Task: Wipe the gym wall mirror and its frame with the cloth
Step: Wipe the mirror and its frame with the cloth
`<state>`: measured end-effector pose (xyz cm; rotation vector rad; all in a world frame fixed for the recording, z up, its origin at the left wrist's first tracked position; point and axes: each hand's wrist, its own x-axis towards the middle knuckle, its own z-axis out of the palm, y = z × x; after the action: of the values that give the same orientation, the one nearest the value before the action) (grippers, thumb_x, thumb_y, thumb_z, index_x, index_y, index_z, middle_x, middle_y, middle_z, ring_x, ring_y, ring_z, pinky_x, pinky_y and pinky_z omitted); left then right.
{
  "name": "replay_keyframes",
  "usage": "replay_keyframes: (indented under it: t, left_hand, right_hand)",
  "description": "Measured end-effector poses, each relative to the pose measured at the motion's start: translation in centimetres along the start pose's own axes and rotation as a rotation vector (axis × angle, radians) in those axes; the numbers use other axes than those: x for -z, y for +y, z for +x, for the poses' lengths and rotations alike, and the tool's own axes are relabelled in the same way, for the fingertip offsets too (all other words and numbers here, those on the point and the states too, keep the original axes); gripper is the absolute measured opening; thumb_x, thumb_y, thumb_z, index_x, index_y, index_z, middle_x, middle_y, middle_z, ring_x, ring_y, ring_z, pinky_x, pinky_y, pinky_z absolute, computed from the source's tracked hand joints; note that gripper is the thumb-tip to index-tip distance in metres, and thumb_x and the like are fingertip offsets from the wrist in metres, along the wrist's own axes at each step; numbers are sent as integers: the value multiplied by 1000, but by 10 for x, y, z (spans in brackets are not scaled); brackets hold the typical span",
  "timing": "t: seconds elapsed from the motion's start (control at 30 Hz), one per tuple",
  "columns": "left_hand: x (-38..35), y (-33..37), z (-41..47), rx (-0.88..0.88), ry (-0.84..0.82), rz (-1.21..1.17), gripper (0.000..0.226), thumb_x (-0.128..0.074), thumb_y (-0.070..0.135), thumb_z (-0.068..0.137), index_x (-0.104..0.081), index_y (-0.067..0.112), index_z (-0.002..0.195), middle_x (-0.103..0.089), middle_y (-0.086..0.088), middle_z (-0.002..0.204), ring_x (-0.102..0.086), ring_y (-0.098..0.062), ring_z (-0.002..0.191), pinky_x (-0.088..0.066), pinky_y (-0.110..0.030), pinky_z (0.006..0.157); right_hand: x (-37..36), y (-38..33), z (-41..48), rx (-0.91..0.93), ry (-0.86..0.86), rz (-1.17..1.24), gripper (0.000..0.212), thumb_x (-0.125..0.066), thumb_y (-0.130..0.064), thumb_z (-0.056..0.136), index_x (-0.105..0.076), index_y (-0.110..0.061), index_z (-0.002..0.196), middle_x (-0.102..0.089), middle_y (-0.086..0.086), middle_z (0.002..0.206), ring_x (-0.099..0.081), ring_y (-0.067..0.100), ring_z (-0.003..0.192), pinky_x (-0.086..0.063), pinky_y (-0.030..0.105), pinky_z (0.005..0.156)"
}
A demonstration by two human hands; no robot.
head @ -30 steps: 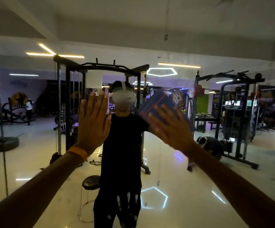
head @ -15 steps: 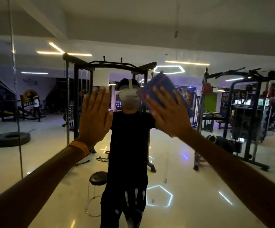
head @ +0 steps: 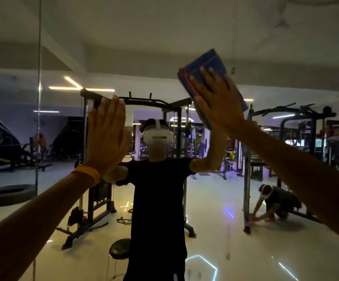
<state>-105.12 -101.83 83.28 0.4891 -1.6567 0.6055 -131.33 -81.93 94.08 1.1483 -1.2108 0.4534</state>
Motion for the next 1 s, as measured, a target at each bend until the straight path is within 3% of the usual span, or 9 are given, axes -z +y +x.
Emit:
replay_keyframes:
  t: [0.1, 0.23, 0.37, 0.57, 0.7, 0.8, 0.87, 0.93, 1.0]
  left_hand:
    - [2, -4, 3, -24, 38, -6, 69, -23, 46, 108, -18, 6, 164, -8, -14, 173, -2, -32, 160, 3, -51, 130]
    - [7, -20, 16, -7, 58, -18, 70, -26, 44, 107, -16, 6, 164, -5, -13, 173, 0, -30, 161, 10, -43, 129]
    - [16, -45, 39, 37, 48, -24, 72, -23, 48, 105, -15, 9, 165, -5, -11, 173, 1, -28, 161, 1, -54, 129]
    - [18, -59, 49, -6, 38, -41, 73, -22, 51, 105, -17, 9, 164, -8, -11, 173, -1, -28, 161, -5, -61, 127]
    - [23, -80, 47, -59, 50, -45, 70, -23, 48, 106, -20, 8, 164, -10, -11, 173, 0, -26, 161, -2, -55, 129]
    - [33, -109, 53, -37, 76, -38, 71, -23, 48, 105, -18, 10, 165, -8, -11, 173, 0, -26, 161, 2, -51, 129]
    - [38, -128, 57, -24, 86, -12, 71, -23, 49, 105, -16, 11, 165, -10, -11, 173, -2, -28, 161, -1, -53, 129]
    - [41, -136, 59, -17, 82, -2, 72, -23, 50, 105, -16, 10, 165, -10, -11, 173, -3, -28, 161, -1, -54, 129]
    - [39, -134, 63, -23, 76, -21, 72, -23, 49, 105, -14, 10, 165, -8, -11, 173, -1, -27, 161, 2, -50, 130]
  right_hand:
    - [-7, -44, 17, -281, 54, 39, 56, -18, -45, 111, -24, -26, 164, -23, 7, 170, -16, 28, 159, 0, 48, 127]
    - [-24, -120, -61, 174, -73, 49, 55, -17, -44, 112, -26, -26, 163, -23, 7, 170, -16, 29, 159, -9, 53, 127]
    - [-15, -73, -24, 365, -115, -7, 54, -25, -47, 110, -27, -30, 162, -24, 5, 170, -17, 27, 158, -10, 52, 128]
    - [-13, -52, 69, -376, 113, 18, 56, -22, -45, 110, -27, -26, 162, -25, 10, 169, -20, 30, 157, -13, 57, 127]
    - [-22, -127, 27, 69, 4, -5, 56, -24, -44, 110, -28, -27, 162, -25, 7, 169, -19, 27, 158, -8, 50, 128]
    - [-17, -90, 41, 317, -65, -70, 54, -26, -48, 110, -30, -30, 161, -29, 7, 168, -24, 28, 156, -15, 52, 127]
    - [-11, -55, 75, 125, 13, -82, 58, -18, -51, 110, -34, -28, 160, -33, 10, 166, -28, 31, 155, -24, 57, 123]
    - [-4, -43, 105, -253, 33, -20, 64, -10, -54, 107, -30, -26, 162, -28, 11, 168, -22, 32, 156, -19, 60, 124]
    - [-10, -72, 120, -452, 97, 26, 59, -22, -46, 108, -30, -23, 162, -27, 12, 168, -22, 34, 156, -16, 61, 125]
